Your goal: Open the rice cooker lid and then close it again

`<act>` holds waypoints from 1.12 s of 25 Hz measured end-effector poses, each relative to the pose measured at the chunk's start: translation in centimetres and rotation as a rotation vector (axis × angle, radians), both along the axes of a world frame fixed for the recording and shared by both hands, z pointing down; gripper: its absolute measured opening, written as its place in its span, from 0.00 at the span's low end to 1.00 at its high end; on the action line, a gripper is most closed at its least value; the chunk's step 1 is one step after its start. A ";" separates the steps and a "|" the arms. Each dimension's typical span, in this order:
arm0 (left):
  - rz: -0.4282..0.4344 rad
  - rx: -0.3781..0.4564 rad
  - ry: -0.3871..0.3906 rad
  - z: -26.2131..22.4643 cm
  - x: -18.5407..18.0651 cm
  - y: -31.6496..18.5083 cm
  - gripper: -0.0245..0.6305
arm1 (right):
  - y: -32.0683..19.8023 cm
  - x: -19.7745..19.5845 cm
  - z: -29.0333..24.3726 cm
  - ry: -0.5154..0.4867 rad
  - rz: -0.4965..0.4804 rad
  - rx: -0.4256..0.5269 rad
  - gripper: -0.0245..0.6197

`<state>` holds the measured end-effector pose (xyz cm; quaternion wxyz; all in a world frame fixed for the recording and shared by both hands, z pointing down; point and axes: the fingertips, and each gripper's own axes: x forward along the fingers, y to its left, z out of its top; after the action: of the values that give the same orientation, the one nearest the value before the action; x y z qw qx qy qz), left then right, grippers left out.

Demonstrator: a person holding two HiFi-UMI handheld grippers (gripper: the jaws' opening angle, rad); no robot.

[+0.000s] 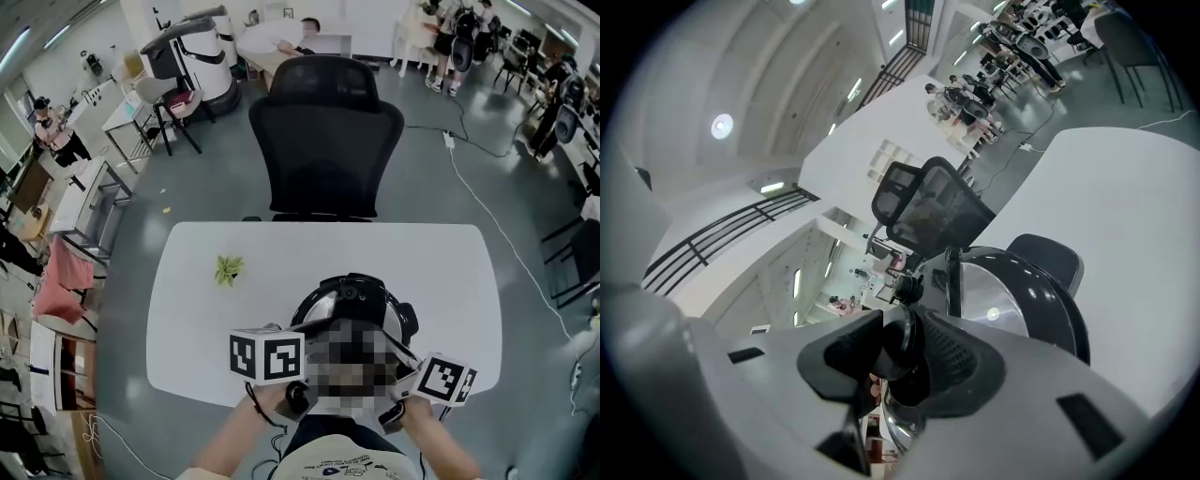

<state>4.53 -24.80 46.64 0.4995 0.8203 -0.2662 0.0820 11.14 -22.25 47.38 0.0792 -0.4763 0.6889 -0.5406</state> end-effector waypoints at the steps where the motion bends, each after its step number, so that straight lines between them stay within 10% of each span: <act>1: -0.008 0.000 0.004 0.0 -0.1 0.0 0.28 | -0.1 -0.1 0.0 -0.010 -0.001 0.002 0.27; 12: -0.047 0.010 0.042 -1.5 -0.4 0.2 0.27 | 0.1 0.5 -1.2 0.042 -0.020 -0.012 0.26; 28: -0.084 0.006 0.033 -3.3 -0.7 0.5 0.27 | -0.5 -2.1 -4.9 -0.210 -0.038 0.053 0.25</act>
<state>3.80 -24.25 43.37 0.5045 0.8110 -0.2925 0.0465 9.06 -22.71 42.47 0.1533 -0.4016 0.6997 -0.5706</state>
